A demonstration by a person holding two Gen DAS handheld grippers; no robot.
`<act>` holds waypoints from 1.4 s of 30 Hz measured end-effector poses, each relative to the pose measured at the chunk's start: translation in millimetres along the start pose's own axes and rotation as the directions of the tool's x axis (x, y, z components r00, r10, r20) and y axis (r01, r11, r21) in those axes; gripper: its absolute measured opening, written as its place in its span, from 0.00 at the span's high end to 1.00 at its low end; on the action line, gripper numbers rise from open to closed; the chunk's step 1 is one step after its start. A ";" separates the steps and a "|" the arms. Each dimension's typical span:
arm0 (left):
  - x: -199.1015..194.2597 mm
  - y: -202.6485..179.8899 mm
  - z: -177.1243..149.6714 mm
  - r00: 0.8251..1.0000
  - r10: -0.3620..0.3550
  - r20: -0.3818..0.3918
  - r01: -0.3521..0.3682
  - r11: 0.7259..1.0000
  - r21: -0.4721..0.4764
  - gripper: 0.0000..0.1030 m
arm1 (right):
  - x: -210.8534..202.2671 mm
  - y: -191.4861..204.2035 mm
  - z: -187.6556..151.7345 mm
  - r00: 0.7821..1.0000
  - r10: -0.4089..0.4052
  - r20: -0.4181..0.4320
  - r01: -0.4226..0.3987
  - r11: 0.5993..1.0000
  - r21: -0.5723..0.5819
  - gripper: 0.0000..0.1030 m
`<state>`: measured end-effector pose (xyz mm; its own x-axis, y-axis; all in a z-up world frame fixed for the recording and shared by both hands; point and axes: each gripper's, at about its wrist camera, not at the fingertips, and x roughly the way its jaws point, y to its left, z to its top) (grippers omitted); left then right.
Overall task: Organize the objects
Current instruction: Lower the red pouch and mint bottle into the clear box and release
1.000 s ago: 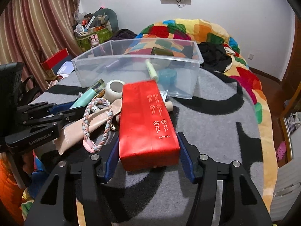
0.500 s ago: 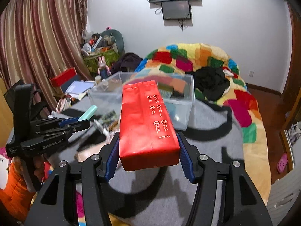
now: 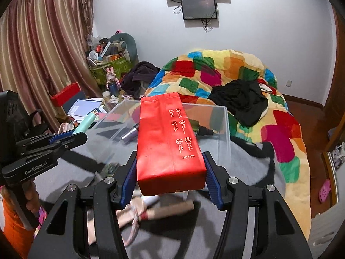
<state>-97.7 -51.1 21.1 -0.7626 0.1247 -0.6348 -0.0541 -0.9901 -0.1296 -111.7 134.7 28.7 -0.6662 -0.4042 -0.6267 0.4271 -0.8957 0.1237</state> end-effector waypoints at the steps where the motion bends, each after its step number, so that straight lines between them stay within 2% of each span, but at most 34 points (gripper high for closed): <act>1: 5.2 1.5 3.1 1.000 -0.005 -0.010 0.005 1.000 -0.005 0.76 | 8.1 -0.4 5.6 1.000 0.001 -0.010 -0.001 1.000 -0.003 0.48; 5: 28.2 4.7 12.4 0.997 -0.026 -0.069 0.025 1.000 -0.017 0.76 | 31.8 -0.7 16.9 0.998 0.020 -0.054 -0.021 1.000 -0.012 0.48; 13: 59.2 -6.4 16.9 0.988 -0.020 -0.153 0.026 0.999 0.040 0.76 | 74.0 0.1 25.2 0.985 0.081 -0.154 -0.086 0.996 -0.029 0.48; 18: 67.2 -5.1 19.3 0.984 -0.036 -0.175 0.041 0.999 0.023 0.76 | 83.6 -1.0 29.9 0.983 0.067 -0.169 -0.075 0.996 -0.040 0.48; 22: 63.7 -8.8 19.4 0.985 -0.035 -0.171 0.041 0.999 0.031 0.76 | 89.7 2.9 27.9 0.982 0.019 -0.188 -0.034 0.997 -0.076 0.48; 25: 56.0 -13.9 19.4 0.987 -0.033 -0.157 0.041 0.998 0.050 0.75 | 86.7 -0.7 25.8 0.980 0.035 -0.194 -0.047 0.997 -0.059 0.48; 27: 49.1 -16.2 19.8 0.989 -0.037 -0.145 0.045 0.997 0.056 0.70 | 81.3 -2.1 24.5 0.981 0.037 -0.189 -0.049 0.997 -0.057 0.47; 29: 39.5 -18.3 19.3 0.992 -0.038 -0.123 0.045 0.997 0.058 0.57 | 72.0 -2.3 23.3 0.984 0.038 -0.176 -0.050 0.997 -0.062 0.45; 35: 14.2 -27.0 13.8 0.998 -0.017 -0.064 0.023 0.996 0.090 0.36 | 40.3 -0.2 19.8 0.994 0.029 -0.110 -0.037 0.996 -0.079 0.40; 38: 4.2 -31.5 7.0 0.999 -0.007 -0.048 0.012 0.994 0.105 0.29 | 24.9 -0.4 14.1 0.997 0.016 -0.079 -0.023 0.996 -0.086 0.40; 42: -4.0 -38.3 -8.1 0.999 -0.012 -0.048 0.018 0.992 0.125 0.24 | 10.6 -2.5 2.1 0.998 -0.003 -0.066 -0.003 0.996 -0.086 0.40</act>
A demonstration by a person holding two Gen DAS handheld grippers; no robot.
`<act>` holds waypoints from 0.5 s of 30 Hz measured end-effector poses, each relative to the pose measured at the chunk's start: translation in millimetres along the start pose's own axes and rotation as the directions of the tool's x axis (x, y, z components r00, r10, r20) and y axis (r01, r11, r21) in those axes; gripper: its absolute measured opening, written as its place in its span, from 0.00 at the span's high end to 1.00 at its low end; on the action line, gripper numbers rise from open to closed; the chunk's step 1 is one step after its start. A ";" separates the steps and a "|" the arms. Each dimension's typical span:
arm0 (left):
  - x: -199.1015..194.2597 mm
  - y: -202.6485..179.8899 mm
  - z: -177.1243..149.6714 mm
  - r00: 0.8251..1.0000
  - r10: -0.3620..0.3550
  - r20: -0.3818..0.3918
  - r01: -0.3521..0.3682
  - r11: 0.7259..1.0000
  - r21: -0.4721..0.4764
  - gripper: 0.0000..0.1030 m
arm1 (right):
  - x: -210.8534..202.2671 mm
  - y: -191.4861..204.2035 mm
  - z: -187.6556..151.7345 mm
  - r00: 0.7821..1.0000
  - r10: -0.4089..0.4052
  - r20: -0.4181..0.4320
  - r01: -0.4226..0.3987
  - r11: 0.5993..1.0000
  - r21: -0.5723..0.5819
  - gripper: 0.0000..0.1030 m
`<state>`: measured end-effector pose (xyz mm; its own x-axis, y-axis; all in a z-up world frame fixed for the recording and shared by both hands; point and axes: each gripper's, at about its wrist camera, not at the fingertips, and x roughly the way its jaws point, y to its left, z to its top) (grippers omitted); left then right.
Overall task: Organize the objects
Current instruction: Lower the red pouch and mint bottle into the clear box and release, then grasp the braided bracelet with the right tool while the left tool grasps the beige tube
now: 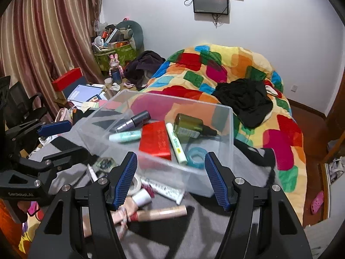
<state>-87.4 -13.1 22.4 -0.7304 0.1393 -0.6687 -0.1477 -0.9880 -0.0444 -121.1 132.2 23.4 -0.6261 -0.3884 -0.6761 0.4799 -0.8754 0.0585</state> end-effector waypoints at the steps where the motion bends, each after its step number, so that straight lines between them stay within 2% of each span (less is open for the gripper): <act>1: -0.2 -2.4 -4.4 1.000 -0.004 -0.006 0.004 1.000 0.004 0.24 | -2.0 -1.5 -4.4 1.000 0.000 -0.005 0.000 1.000 0.004 0.40; 6: 9.7 -15.0 -29.1 0.997 -0.031 -0.068 0.033 0.999 0.028 0.24 | -3.2 -7.4 -27.8 0.998 0.033 -0.051 -0.031 0.999 0.042 0.40; 14: 6.6 -17.1 -57.5 0.995 -0.035 -0.094 0.037 0.999 0.011 0.24 | 7.7 11.7 -68.3 0.978 0.165 -0.125 -0.152 0.983 0.106 0.40; 15: 4.4 -17.4 -61.2 0.995 -0.033 -0.095 0.034 0.999 0.014 0.24 | 10.9 16.3 -71.9 0.972 0.187 -0.141 -0.173 0.979 0.111 0.43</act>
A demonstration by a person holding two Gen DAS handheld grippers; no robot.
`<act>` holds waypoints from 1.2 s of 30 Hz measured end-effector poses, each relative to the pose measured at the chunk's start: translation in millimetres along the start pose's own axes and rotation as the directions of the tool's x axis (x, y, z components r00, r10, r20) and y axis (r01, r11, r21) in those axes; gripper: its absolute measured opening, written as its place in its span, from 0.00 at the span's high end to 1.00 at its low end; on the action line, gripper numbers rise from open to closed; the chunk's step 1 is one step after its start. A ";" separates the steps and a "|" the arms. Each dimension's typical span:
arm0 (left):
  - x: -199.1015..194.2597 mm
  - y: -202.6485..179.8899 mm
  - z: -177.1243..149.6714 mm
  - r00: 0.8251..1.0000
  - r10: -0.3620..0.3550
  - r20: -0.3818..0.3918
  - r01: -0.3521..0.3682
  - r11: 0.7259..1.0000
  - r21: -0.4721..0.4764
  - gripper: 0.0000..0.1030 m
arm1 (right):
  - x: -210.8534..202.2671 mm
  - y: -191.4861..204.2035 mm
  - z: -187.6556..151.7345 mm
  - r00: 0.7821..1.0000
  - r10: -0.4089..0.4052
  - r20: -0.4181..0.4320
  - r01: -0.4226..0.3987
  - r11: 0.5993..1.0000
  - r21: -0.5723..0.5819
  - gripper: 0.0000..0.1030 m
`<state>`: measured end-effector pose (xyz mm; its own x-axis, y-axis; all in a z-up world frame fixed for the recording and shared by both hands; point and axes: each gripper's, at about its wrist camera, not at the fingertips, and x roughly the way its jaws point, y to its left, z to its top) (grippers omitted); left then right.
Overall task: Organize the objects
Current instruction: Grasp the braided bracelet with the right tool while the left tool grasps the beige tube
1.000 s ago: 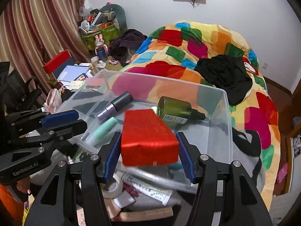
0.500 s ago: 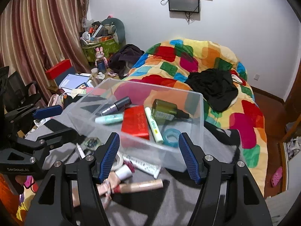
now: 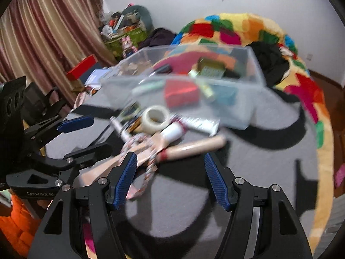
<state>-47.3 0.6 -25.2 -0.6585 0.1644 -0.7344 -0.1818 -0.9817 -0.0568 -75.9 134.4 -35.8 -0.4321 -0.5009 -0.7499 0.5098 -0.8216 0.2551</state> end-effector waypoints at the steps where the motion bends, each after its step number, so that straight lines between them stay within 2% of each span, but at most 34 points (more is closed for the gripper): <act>1: -0.9 0.1 -2.4 1.000 0.001 -0.001 -0.001 1.000 0.003 0.24 | 4.2 1.9 -2.9 1.000 0.019 -0.015 -0.019 1.000 0.004 0.47; 3: -2.5 0.4 -7.9 1.000 -0.002 -0.005 0.002 1.000 0.004 0.24 | 12.0 5.1 -8.2 0.998 0.039 -0.046 -0.039 0.999 0.007 0.64; 5: -2.2 0.3 -12.0 1.000 -0.017 -0.015 0.017 1.000 -0.002 0.24 | 18.4 6.2 -11.4 0.997 0.053 -0.059 -0.052 0.999 0.012 0.71; 6: -1.1 -0.7 -14.1 0.999 -0.026 -0.021 0.026 1.000 -0.003 0.24 | 17.5 7.2 -12.0 0.998 0.040 -0.050 -0.040 0.999 0.006 0.82; 8: 2.6 -4.0 -16.8 0.998 -0.045 -0.034 0.045 0.999 -0.002 0.24 | 17.3 6.2 -12.9 0.996 0.070 -0.059 -0.069 0.998 0.010 0.91; 13: 14.9 -21.1 -18.9 0.995 -0.078 -0.059 0.080 0.996 0.030 0.25 | 8.7 -1.3 -17.6 0.999 0.037 -0.032 -0.036 0.999 0.022 0.93; 15: 18.5 -27.7 -18.4 0.996 -0.078 -0.050 0.080 0.996 0.048 0.35 | 3.7 -6.3 -18.7 1.000 0.022 -0.020 -0.021 0.999 0.035 0.93; 17: 23.9 -32.8 -16.3 0.995 -0.079 -0.058 0.083 0.994 0.065 0.58 | -1.3 -13.1 -19.4 1.000 0.006 -0.008 -0.005 0.999 0.054 0.93; 20: 29.4 -35.6 -12.4 0.993 -0.105 -0.061 0.108 0.993 0.054 0.71 | -4.9 -21.9 -19.8 1.000 -0.022 0.002 0.022 0.997 0.073 0.93; 22: 28.1 -35.5 -11.0 0.991 -0.124 -0.052 0.127 0.991 0.044 0.71 | -6.4 -26.6 -20.8 0.999 -0.033 0.006 0.033 0.996 0.085 0.93; 30: 10.4 -40.7 -11.6 0.996 -0.084 0.007 0.083 0.994 0.073 0.71 | -17.9 -35.3 -17.3 0.998 -0.039 0.047 0.034 0.993 0.111 0.93; 36: -10.1 -41.6 -4.4 0.994 -0.088 0.063 0.083 0.994 0.073 0.72 | -31.3 -33.7 -10.6 0.994 -0.054 0.090 0.044 0.994 0.103 0.93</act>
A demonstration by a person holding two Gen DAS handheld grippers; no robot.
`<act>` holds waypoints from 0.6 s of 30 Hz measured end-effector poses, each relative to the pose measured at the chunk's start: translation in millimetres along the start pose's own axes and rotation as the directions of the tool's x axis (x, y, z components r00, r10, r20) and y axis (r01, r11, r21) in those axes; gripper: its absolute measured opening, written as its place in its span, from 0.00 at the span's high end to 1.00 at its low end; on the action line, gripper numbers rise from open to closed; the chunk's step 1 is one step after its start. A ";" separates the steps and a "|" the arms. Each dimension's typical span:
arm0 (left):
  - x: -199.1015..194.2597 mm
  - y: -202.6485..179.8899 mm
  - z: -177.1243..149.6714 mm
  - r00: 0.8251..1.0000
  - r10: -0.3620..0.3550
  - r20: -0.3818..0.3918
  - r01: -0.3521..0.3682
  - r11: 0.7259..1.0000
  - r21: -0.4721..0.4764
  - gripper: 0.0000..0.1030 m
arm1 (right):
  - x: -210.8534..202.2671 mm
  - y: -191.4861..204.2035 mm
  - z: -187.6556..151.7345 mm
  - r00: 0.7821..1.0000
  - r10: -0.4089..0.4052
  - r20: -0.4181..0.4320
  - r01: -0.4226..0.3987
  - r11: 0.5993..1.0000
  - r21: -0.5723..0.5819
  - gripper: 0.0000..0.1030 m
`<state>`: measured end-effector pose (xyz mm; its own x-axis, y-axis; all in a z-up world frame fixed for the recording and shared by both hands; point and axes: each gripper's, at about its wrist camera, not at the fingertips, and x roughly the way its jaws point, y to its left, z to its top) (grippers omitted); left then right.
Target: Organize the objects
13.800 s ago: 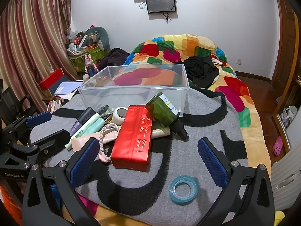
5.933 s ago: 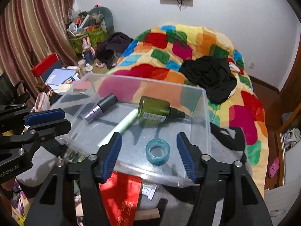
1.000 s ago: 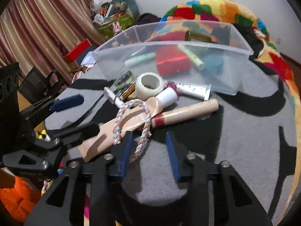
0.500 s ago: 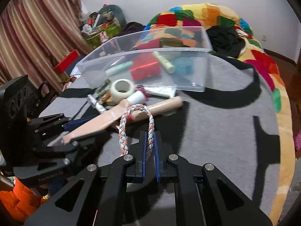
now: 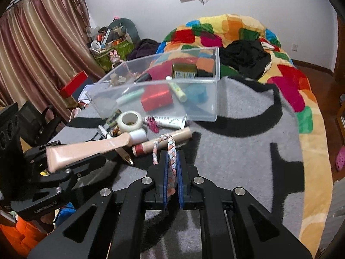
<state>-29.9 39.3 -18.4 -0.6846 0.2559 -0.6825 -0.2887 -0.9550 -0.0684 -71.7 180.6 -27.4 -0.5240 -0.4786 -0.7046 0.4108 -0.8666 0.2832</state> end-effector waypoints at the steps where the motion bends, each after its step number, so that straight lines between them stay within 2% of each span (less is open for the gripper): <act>1: -4.4 -0.1 2.0 1.000 -0.005 0.013 0.005 1.000 0.000 0.87 | -2.1 0.4 1.6 1.000 -0.001 0.007 0.001 1.000 -0.002 0.93; 2: -5.8 -0.2 3.5 1.000 -0.015 0.010 0.015 1.000 0.003 1.00 | -3.7 0.7 2.3 1.000 0.000 0.012 0.000 1.000 -0.003 0.93; 8: -13.1 7.7 9.7 0.999 -0.033 0.026 0.033 0.999 -0.020 1.00 | -12.0 7.0 9.1 0.999 0.005 0.043 -0.004 1.000 -0.019 0.93; 12: -4.9 12.1 8.2 0.998 -0.054 -0.007 0.054 0.998 -0.039 0.98 | -12.4 7.1 9.9 0.999 0.004 0.046 -0.003 1.000 -0.022 0.93; 15: 7.2 12.9 6.8 0.997 -0.057 -0.048 0.055 0.998 -0.044 0.91 | -12.4 4.7 10.1 0.999 -0.001 0.045 0.002 1.000 -0.013 0.93; 18: 18.2 14.7 6.4 0.995 -0.059 -0.075 0.055 0.997 -0.050 0.70 | -13.5 -1.1 10.5 0.999 -0.009 0.048 0.009 1.000 0.000 0.93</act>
<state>-50.8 30.9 -27.2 -0.6142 0.2995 -0.7301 -0.2924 -0.9457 -0.1420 -72.9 186.6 -11.3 -0.5632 -0.4766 -0.6750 0.4061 -0.8711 0.2762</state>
